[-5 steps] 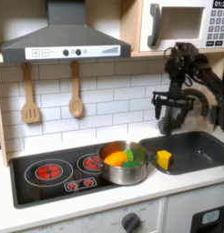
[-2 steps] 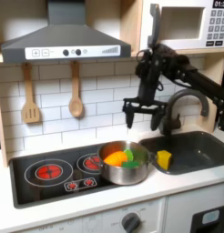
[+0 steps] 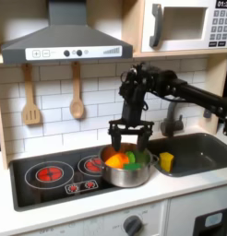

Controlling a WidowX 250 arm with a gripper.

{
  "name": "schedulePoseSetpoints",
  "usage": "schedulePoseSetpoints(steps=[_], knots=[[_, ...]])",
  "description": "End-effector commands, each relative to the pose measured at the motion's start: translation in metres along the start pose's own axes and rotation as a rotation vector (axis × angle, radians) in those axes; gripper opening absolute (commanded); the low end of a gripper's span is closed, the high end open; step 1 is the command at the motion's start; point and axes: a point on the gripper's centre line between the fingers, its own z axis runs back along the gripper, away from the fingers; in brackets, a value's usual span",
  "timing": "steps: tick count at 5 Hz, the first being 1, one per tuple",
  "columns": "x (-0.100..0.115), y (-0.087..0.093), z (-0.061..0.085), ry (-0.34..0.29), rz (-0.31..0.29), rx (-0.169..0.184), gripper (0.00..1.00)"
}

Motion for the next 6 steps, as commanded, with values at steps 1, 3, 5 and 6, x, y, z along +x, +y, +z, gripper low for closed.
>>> schedulePoseSetpoints(steps=[1, 3, 5, 6], knots=[[-0.008, -0.008, -0.018, 0.063, 0.134, -0.037, 1.00], [-0.010, -0.010, -0.015, 0.093, 0.372, -0.043, 1.00], [-0.004, 0.000, -0.016, 0.077, 0.522, -0.049, 1.00], [0.002, 0.011, -0.019, 0.056, 0.617, -0.033, 1.00]])
